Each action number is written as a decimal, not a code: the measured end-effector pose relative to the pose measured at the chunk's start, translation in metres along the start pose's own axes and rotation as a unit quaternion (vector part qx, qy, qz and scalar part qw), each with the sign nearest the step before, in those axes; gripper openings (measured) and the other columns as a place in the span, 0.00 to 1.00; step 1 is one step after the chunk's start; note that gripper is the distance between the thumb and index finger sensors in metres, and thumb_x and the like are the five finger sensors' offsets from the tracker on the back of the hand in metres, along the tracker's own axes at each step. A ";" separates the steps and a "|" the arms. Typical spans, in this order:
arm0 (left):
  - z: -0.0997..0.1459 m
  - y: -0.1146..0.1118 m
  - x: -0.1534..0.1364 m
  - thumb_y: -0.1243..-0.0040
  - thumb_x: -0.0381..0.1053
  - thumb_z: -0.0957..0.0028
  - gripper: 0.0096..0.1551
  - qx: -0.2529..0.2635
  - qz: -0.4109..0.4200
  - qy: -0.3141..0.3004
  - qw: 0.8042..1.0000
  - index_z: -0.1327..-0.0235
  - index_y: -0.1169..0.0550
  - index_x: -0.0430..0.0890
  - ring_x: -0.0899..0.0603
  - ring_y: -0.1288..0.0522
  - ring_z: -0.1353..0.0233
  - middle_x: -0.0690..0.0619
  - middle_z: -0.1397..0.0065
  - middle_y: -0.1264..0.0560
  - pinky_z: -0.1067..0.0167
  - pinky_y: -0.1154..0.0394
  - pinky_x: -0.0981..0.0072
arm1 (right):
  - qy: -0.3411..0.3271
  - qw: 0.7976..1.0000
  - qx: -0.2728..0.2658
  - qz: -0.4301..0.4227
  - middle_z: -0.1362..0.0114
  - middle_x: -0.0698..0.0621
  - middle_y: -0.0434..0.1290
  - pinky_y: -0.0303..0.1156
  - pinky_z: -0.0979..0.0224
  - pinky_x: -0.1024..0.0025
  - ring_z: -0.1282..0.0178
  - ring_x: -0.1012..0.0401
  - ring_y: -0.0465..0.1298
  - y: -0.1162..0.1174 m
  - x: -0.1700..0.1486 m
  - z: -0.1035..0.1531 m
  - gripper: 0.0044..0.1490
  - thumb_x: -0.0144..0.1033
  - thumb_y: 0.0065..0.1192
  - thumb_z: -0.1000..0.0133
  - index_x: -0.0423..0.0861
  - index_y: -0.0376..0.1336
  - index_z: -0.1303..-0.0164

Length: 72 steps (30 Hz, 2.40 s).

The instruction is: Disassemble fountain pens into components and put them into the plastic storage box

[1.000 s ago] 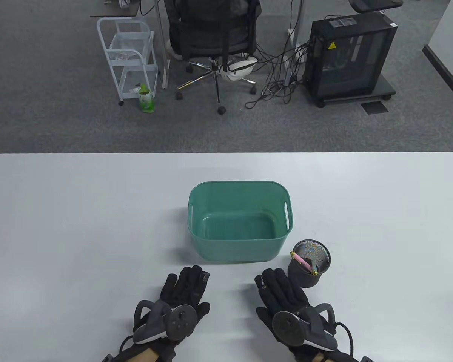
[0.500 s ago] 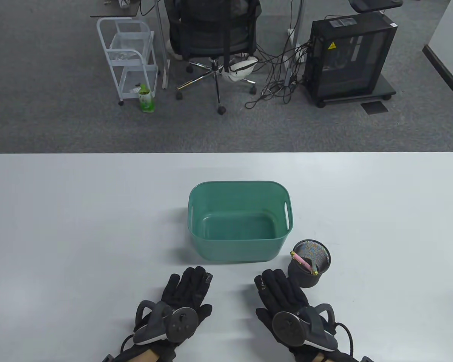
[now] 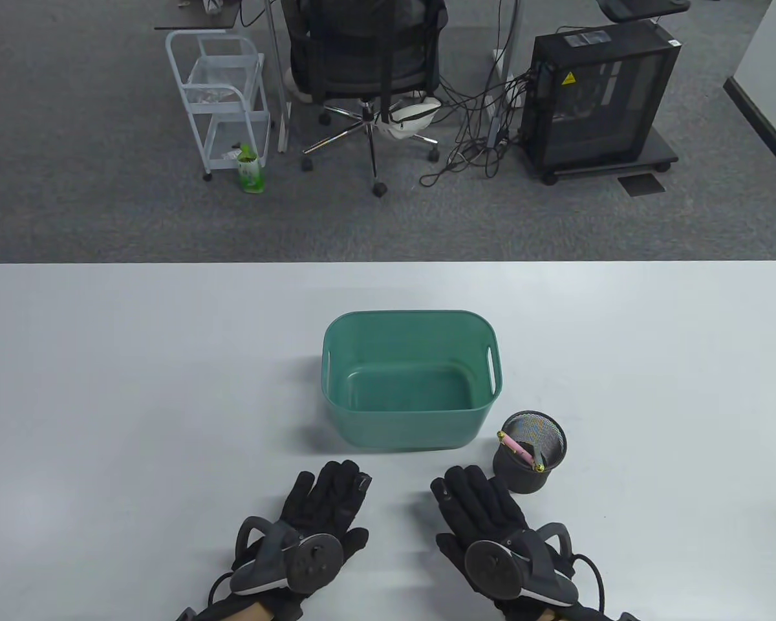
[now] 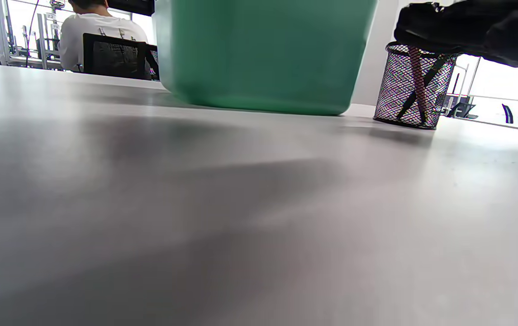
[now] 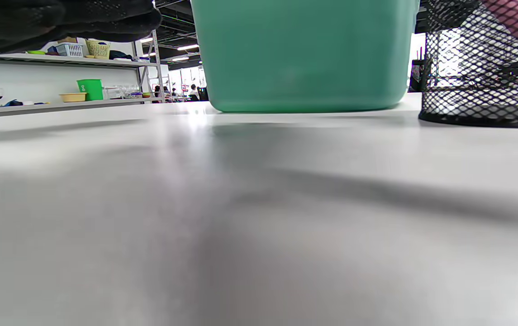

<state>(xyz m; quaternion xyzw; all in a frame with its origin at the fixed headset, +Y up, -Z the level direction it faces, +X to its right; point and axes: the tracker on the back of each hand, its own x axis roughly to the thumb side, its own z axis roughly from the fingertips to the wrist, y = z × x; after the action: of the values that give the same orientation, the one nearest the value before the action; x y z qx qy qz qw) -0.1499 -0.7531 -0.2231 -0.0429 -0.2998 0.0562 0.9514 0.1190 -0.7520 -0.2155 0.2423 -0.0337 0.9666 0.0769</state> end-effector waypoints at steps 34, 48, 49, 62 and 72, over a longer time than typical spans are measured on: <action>0.000 0.000 0.005 0.67 0.62 0.29 0.44 0.000 -0.007 -0.020 1.000 0.07 0.56 0.43 0.35 0.60 0.09 0.42 0.05 0.59 0.17 0.66 0.40 | 0.112 0.978 -0.092 0.147 0.19 0.49 0.67 0.59 0.18 0.50 0.27 0.55 0.72 -0.077 -0.041 -0.039 0.36 0.54 0.61 0.42 0.54 0.63 0.23; 0.001 0.000 0.005 0.67 0.63 0.29 0.44 0.001 -0.005 -0.019 1.000 0.07 0.56 0.43 0.35 0.60 0.09 0.42 0.05 0.58 0.17 0.66 0.40 | 0.138 0.973 -0.060 0.177 0.30 0.48 0.75 0.62 0.20 0.52 0.37 0.60 0.77 -0.067 -0.049 -0.056 0.33 0.51 0.62 0.42 0.52 0.65 0.25; 0.001 0.000 0.005 0.67 0.63 0.29 0.44 0.001 -0.005 -0.019 1.000 0.07 0.56 0.43 0.35 0.60 0.09 0.42 0.05 0.58 0.17 0.66 0.40 | 0.139 0.973 -0.060 0.177 0.32 0.49 0.75 0.63 0.20 0.53 0.39 0.61 0.78 -0.067 -0.050 -0.056 0.33 0.51 0.62 0.41 0.52 0.65 0.26; 0.001 0.001 0.004 0.66 0.63 0.29 0.44 -0.001 -0.003 -0.016 1.000 0.06 0.56 0.43 0.35 0.60 0.09 0.42 0.05 0.58 0.17 0.66 0.40 | 0.134 0.971 -0.097 0.171 0.37 0.52 0.80 0.64 0.21 0.55 0.40 0.62 0.78 -0.072 -0.051 -0.052 0.25 0.46 0.64 0.42 0.53 0.71 0.35; 0.001 0.001 0.003 0.66 0.63 0.29 0.44 -0.004 -0.001 -0.014 1.000 0.06 0.55 0.44 0.35 0.60 0.09 0.42 0.05 0.58 0.17 0.66 0.40 | 0.131 0.971 -0.141 0.144 0.35 0.54 0.78 0.64 0.21 0.54 0.39 0.61 0.77 -0.090 -0.049 -0.042 0.24 0.47 0.64 0.42 0.56 0.71 0.36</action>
<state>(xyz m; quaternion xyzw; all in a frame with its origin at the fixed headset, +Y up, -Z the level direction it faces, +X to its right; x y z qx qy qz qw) -0.1477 -0.7518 -0.2211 -0.0459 -0.3136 0.0543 0.9469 0.1568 -0.6655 -0.2728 0.0927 -0.1941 0.9762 -0.0258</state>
